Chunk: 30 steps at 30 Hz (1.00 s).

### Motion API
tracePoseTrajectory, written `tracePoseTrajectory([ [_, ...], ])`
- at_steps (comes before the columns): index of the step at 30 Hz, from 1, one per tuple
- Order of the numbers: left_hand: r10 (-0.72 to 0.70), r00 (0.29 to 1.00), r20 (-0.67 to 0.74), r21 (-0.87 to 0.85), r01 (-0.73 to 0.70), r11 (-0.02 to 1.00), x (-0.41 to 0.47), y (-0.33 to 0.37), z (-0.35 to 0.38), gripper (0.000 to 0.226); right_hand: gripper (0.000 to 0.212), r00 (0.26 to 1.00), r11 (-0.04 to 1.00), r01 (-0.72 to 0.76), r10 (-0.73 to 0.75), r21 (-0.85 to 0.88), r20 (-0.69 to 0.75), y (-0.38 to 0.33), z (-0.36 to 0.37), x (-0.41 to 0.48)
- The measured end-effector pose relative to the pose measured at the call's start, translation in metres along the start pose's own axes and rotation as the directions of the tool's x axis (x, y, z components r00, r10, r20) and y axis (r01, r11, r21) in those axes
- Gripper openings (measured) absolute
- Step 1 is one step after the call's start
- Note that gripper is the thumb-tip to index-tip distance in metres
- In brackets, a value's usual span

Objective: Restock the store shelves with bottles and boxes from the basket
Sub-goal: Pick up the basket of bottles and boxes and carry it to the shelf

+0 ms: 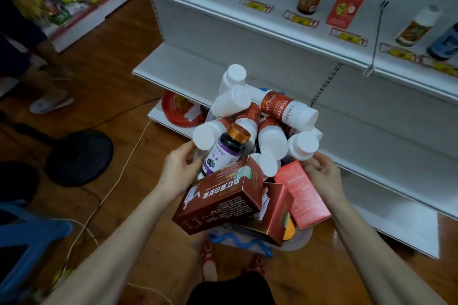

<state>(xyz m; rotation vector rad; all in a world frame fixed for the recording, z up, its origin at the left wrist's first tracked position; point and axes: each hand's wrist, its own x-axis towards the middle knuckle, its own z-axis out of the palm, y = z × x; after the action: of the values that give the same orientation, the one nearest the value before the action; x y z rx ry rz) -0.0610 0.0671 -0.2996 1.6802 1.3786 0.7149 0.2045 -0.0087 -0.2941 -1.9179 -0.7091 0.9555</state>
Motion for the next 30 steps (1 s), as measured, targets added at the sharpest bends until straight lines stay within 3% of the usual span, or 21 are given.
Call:
tracePoseTrajectory([
  [13,-0.1,0.995,-0.019,-0.075,0.098,0.992,0.047,-0.044,0.003,0.035,0.031,0.992,0.992,-0.092,0.083,0.086,0.1,-0.007,0.049,0.061],
  [17,-0.086,0.996,-0.028,-0.096,0.083,0.992,0.079,-0.058,0.021,0.036,0.024,0.99,0.994,-0.079,0.07,0.071,0.123,0.0,0.058,0.105],
  [23,-0.083,0.995,-0.058,-0.132,0.075,0.988,0.137,-0.08,0.048,0.03,0.036,0.991,0.992,-0.069,0.056,0.109,0.122,0.016,0.078,0.173],
  [30,0.022,0.998,-0.057,-0.101,-0.028,0.994,0.205,-0.116,0.077,0.026,0.017,0.998,0.986,0.014,-0.024,0.167,0.063,0.041,0.098,0.237],
])
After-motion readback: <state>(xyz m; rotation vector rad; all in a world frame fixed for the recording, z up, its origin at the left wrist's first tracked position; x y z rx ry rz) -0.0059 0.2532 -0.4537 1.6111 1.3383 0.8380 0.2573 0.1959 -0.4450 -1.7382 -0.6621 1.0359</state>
